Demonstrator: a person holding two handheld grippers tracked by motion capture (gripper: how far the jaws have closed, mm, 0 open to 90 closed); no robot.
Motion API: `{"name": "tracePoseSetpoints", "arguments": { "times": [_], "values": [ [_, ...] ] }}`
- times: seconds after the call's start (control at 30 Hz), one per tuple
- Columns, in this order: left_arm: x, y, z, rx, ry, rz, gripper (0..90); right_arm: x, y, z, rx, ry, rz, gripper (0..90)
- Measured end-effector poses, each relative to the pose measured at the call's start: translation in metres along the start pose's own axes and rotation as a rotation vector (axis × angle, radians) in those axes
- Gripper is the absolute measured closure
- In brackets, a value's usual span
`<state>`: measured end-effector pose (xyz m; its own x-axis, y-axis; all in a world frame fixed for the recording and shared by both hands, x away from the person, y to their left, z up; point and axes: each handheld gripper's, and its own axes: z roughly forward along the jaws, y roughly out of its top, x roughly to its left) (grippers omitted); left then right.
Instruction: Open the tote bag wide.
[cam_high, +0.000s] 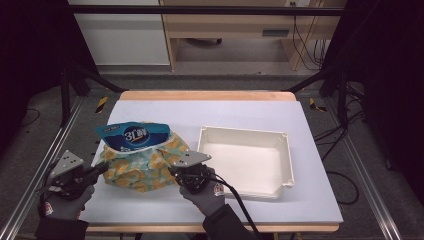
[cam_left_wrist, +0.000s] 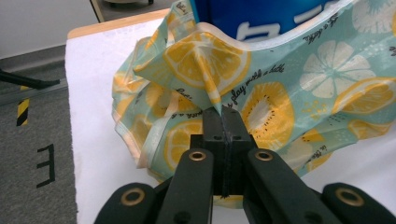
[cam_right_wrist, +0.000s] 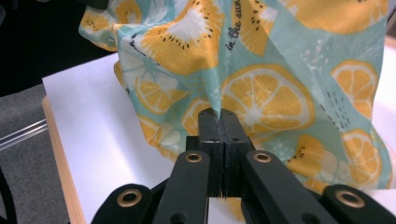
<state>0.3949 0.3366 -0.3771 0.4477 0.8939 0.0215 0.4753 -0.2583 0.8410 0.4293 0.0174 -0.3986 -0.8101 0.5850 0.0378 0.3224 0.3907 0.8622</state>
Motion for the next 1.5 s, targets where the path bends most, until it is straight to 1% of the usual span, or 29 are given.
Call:
{"name": "tracePoseSetpoints", "arguments": {
  "times": [0.13,0.27,0.3,0.37,0.43,0.47,0.57,0.67,0.7,0.8,0.9,1.0,1.1,1.2,1.27,1.33,1.37,1.4,1.47,1.5],
  "values": [
    [-0.003,-0.008,0.001,-0.002,0.000,-0.001,90.0,0.001,-0.009,0.004,0.021,0.004,0.015,89.8],
    [-0.004,-0.018,0.000,-0.006,-0.001,-0.012,90.0,0.003,-0.016,0.005,0.025,0.006,0.029,89.7],
    [-0.004,-0.019,0.000,-0.008,-0.003,-0.018,90.0,0.003,-0.018,0.006,0.028,0.008,0.041,89.8],
    [-0.004,-0.022,0.002,-0.007,-0.001,-0.021,90.0,0.003,-0.022,0.006,0.031,0.006,0.048,89.7],
    [-0.004,-0.025,0.005,0.000,-0.002,-0.024,90.0,0.003,-0.027,0.007,0.036,0.001,0.057,89.6],
    [-0.005,-0.026,0.006,0.005,-0.002,-0.024,90.0,0.004,-0.029,0.009,0.042,-0.009,0.058,89.6],
    [-0.007,-0.030,0.013,0.042,-0.001,-0.005,90.0,0.005,-0.035,0.012,0.053,-0.014,0.061,89.3],
    [-0.009,-0.032,0.017,0.055,0.008,0.007,90.0,0.007,-0.039,0.015,0.064,-0.021,0.059,89.2],
    [-0.009,-0.033,0.018,0.056,0.010,0.004,90.0,0.007,-0.040,0.016,0.066,-0.021,0.053,89.2],
    [-0.009,-0.036,0.021,0.073,0.012,0.010,90.0,0.009,-0.044,0.019,0.077,-0.020,0.060,88.8],
    [-0.010,-0.039,0.026,0.090,0.016,0.019,90.0,0.009,-0.048,0.021,0.085,-0.025,0.055,86.3],
    [-0.010,-0.040,0.029,0.104,0.021,0.025,90.0,0.010,-0.047,0.018,0.064,-0.004,0.052,80.5],
    [-0.009,-0.041,0.030,0.106,0.019,0.015,90.0,0.010,-0.041,0.008,0.017,0.003,0.046,74.2],
    [-0.009,-0.041,0.030,0.111,0.022,0.020,90.0,0.007,-0.031,-0.006,-0.045,0.002,0.056,69.0],
    [-0.009,-0.041,0.031,0.117,0.020,0.022,90.0,0.005,-0.024,-0.016,-0.086,-0.013,0.049,65.9],
    [-0.009,-0.041,0.031,0.120,0.021,0.020,90.0,0.002,-0.015,-0.025,-0.126,-0.033,0.055,62.7],
    [-0.009,-0.042,0.031,0.120,0.020,0.020,90.0,0.001,-0.012,-0.027,-0.136,-0.040,0.056,61.1],
    [-0.009,-0.042,0.031,0.116,0.021,0.019,90.0,-0.002,-0.008,-0.029,-0.143,-0.057,0.053,58.4],
    [-0.009,-0.042,0.031,0.120,0.020,0.021,90.0,-0.005,-0.003,-0.028,-0.151,-0.079,0.050,54.3],
    [-0.009,-0.042,0.031,0.122,0.020,0.022,90.0,-0.007,0.000,-0.026,-0.152,-0.083,0.050,52.4]
  ]
}}
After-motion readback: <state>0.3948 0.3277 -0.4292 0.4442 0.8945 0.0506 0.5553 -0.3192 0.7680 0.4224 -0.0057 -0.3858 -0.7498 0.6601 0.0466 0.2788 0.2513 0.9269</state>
